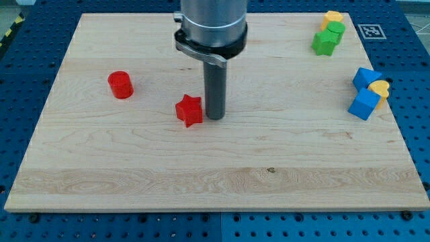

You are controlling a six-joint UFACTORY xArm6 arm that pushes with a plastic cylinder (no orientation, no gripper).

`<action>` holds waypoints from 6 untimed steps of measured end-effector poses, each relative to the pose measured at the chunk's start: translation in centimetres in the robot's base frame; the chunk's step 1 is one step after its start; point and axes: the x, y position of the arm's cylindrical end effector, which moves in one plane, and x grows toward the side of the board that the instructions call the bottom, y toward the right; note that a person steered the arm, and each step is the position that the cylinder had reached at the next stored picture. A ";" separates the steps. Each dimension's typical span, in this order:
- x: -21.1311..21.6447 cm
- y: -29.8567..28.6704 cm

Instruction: Move the red star below the red circle

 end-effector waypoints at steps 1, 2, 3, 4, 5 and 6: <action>0.7 -0.4; -0.6 -4.4; -2.3 -8.5; -3.1 -11.9; -1.5 -12.3; 0.9 -13.6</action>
